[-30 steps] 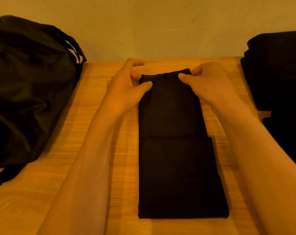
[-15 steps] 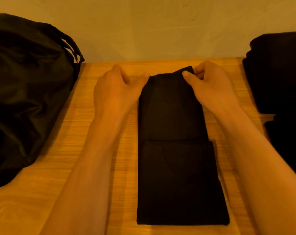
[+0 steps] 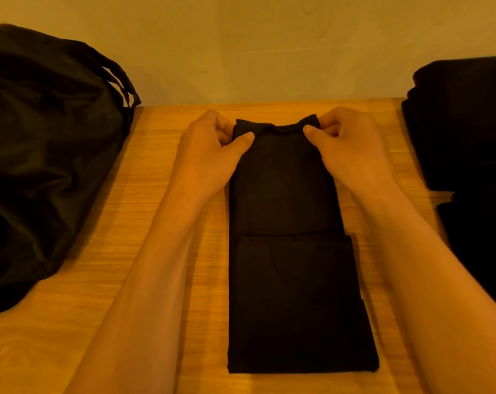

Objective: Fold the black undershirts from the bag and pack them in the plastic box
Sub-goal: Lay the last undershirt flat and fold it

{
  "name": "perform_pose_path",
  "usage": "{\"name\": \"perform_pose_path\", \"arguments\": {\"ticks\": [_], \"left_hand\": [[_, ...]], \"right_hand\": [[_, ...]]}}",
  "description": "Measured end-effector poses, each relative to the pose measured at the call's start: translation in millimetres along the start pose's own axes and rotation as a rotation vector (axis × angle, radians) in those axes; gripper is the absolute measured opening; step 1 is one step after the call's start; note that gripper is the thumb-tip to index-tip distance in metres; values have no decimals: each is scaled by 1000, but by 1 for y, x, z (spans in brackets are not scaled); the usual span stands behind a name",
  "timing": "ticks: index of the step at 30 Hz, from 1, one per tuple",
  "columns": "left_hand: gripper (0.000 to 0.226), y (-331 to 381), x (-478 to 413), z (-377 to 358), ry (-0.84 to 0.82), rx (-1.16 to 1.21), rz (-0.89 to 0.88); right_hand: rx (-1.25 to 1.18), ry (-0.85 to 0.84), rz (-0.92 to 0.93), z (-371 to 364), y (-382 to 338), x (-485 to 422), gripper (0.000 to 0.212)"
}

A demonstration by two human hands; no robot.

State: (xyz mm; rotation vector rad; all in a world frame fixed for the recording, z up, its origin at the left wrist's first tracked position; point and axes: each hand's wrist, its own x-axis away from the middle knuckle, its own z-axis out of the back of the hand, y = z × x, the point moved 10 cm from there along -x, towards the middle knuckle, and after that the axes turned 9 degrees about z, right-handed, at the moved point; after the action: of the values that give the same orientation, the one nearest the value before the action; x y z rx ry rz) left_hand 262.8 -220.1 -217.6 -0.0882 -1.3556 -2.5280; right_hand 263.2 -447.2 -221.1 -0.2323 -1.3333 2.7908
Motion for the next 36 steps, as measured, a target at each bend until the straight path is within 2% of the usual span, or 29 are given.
{"name": "perform_pose_path", "arguments": {"ticks": [4,8,11,14,17,18,25,29,32,36], "left_hand": [[32,2,4,8,42,163,-6],[30,5,5,10,23,219,-31],[27,8,5,9,-27,211,-24],[30,10,9,14,-70,202,-33],[34,15,26,22,-127,151,-75],[34,16,35,25,-142,114,-108],[24,22,91,21,-180,-128,-417],[27,6,98,13,-224,-179,-415],[33,2,106,9,-230,-209,-435],[41,3,114,9,-226,-279,-466]], "right_hand": [[-77,5,-20,1,0,0,11],[-195,-18,-66,-1,2,2,10],[-310,-3,-81,4,-3,7,13],[-361,15,-103,14,-3,22,27],[-351,-6,-37,27,-13,42,13],[-346,-15,14,32,-20,49,16],[125,-142,346,41,-45,97,28],[278,-128,520,37,-50,112,32],[313,-157,567,32,-49,115,33],[348,-235,540,29,-45,117,35]]}}
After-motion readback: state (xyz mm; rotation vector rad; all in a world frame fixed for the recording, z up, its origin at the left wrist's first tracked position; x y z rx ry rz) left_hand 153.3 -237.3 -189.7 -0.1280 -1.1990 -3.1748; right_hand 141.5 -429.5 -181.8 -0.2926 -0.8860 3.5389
